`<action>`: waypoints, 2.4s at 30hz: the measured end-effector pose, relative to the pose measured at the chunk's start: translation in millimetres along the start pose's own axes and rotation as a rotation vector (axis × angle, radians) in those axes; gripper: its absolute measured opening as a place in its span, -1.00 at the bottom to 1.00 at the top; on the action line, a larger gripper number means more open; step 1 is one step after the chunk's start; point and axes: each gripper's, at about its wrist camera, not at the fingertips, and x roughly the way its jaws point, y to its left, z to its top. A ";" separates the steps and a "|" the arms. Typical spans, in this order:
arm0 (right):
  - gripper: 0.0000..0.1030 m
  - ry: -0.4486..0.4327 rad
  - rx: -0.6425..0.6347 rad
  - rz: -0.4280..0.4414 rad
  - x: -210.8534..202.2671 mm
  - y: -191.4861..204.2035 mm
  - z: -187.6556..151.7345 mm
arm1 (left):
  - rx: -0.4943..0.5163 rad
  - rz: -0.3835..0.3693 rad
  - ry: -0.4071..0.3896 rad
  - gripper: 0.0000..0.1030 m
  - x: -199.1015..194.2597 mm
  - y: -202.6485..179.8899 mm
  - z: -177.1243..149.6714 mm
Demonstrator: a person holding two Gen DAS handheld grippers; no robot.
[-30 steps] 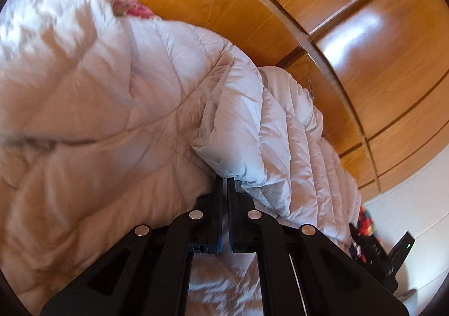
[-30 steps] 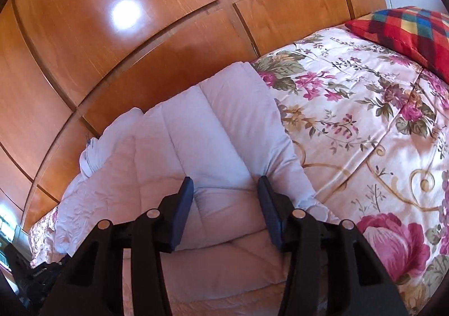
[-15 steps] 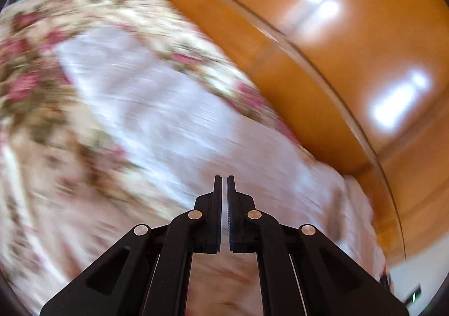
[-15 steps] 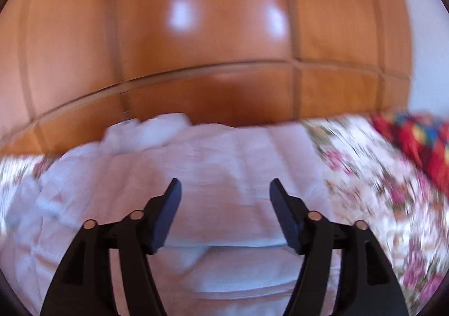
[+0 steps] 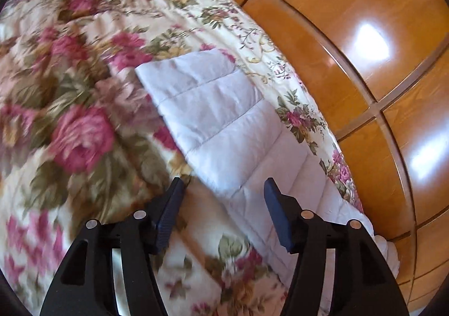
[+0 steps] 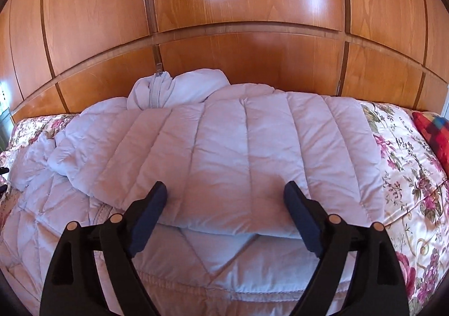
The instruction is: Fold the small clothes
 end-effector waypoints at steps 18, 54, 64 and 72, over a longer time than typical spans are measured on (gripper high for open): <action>0.71 0.000 -0.006 -0.009 1.9 0.8 -1.5 | -0.062 -0.103 -0.087 -0.91 -10.2 -17.7 20.8; 0.75 -0.014 0.052 0.008 -1.2 -8.7 -1.4 | 0.985 -0.521 0.105 -0.62 -73.0 -336.7 -330.1; 0.75 -0.064 0.083 0.009 -9.0 -13.1 -4.5 | 0.829 -0.523 -0.015 0.59 -115.4 -250.7 -262.2; 0.68 -0.038 0.322 0.228 -29.6 -48.3 -10.4 | 0.432 -0.258 0.070 0.59 -83.5 -146.7 -179.8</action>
